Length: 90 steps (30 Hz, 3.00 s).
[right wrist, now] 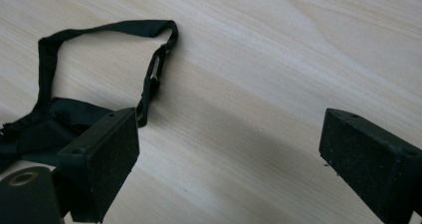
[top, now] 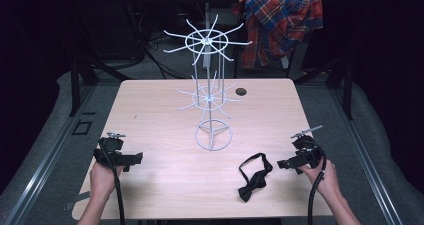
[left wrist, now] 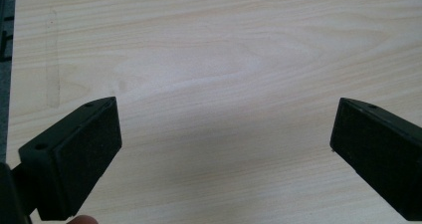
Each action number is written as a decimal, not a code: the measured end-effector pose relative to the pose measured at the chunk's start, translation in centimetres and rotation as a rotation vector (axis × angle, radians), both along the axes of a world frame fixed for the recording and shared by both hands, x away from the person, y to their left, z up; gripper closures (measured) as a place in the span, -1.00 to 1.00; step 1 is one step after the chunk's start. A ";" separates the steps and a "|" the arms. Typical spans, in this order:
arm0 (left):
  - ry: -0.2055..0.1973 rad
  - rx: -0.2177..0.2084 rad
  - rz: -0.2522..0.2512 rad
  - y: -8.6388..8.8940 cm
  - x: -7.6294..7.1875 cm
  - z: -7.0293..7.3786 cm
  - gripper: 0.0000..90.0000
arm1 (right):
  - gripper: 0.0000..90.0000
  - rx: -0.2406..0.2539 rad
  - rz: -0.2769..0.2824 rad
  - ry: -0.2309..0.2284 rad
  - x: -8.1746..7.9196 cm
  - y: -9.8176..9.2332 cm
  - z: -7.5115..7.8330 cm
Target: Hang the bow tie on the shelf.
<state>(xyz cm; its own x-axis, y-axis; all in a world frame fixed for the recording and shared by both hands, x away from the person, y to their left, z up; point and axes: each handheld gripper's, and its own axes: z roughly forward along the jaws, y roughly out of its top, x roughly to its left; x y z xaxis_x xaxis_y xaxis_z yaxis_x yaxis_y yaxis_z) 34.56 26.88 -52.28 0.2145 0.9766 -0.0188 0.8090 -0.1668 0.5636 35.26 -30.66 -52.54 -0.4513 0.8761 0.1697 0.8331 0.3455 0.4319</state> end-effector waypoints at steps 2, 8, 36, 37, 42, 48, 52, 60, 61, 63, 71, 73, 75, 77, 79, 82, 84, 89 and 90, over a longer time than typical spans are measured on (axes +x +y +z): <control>-0.005 -0.001 0.005 0.0 0.0 0.0 -1.00 | -0.80 0.003 -0.003 -0.002 0.0 0.1 0.0; 0.007 -0.013 0.017 0.1 0.4 -0.2 -1.00 | -0.79 0.022 0.011 -0.012 -0.2 0.9 0.0; 0.054 0.007 0.009 0.2 0.4 -1.1 -1.00 | 0.32 -0.097 0.073 0.068 1.2 7.0 -1.7; 0.054 0.008 0.014 0.3 0.4 -1.1 -1.00 | 0.36 -0.090 0.066 0.082 1.2 7.1 -1.7; 0.047 0.015 0.021 0.4 0.2 -0.9 -1.00 | 0.79 -0.122 0.112 0.073 1.2 7.0 -2.0; 0.024 0.019 0.012 0.4 -0.1 -0.4 -1.00 | 0.92 -0.164 0.140 0.028 0.8 7.2 -1.8; 0.002 0.018 0.001 0.3 -0.1 -0.3 -1.00 | 0.93 -0.162 0.149 -0.025 0.3 7.2 -1.2; 0.009 0.022 -0.041 0.1 -0.1 -0.4 -1.00 | 0.93 -0.128 0.149 -0.148 -0.3 7.7 0.8; 0.009 0.022 -0.041 0.1 -0.1 -0.4 -1.00 | 0.93 -0.128 0.149 -0.148 -0.3 7.7 0.8; 0.011 0.033 -0.046 0.1 -0.1 -0.3 -1.00 | 0.93 -0.131 0.153 -0.148 -0.4 7.6 1.1; -0.008 0.045 -0.061 -0.1 -0.1 -0.3 -1.00 | 0.93 -0.104 0.148 -0.175 -0.4 7.5 2.0; -0.004 0.047 -0.064 -0.1 -0.1 -0.3 -1.00 | 0.93 -0.103 0.148 -0.198 -0.5 7.5 2.4; -0.004 0.051 -0.064 -0.3 -0.2 -0.3 -1.00 | 0.93 -0.105 0.152 -0.216 -0.6 7.5 2.9; -0.007 0.052 -0.064 -0.3 -0.2 -0.3 -1.00 | 0.93 -0.103 0.156 -0.237 -0.6 7.6 3.3; -0.009 0.050 -0.064 -0.2 -0.3 -0.3 -1.00 | 0.93 -0.087 0.156 -0.251 -0.3 7.8 3.8; -0.008 0.049 -0.062 -0.1 -0.3 -0.3 -1.00 | 0.93 -0.104 0.165 -0.265 -0.1 8.1 4.3; -0.006 0.049 -0.063 -0.1 -0.3 -0.3 -1.00 | 0.93 -0.095 0.164 -0.275 0.0 8.1 4.4; -0.004 0.050 -0.064 0.0 -0.2 -0.4 -1.00 | 0.93 -0.078 0.163 -0.303 0.3 8.3 5.5; -0.005 0.049 -0.064 0.0 -0.2 -0.4 -1.00 | 0.94 -0.075 0.161 -0.305 0.4 8.4 5.6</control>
<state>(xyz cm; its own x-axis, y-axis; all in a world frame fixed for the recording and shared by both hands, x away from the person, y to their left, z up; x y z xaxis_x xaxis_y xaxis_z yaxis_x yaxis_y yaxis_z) 34.37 26.88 -52.70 0.2767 0.9605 0.0302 0.7933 -0.2460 0.5570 35.64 -22.27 -46.90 -0.6047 0.7945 -0.0566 0.6020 0.5024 0.6206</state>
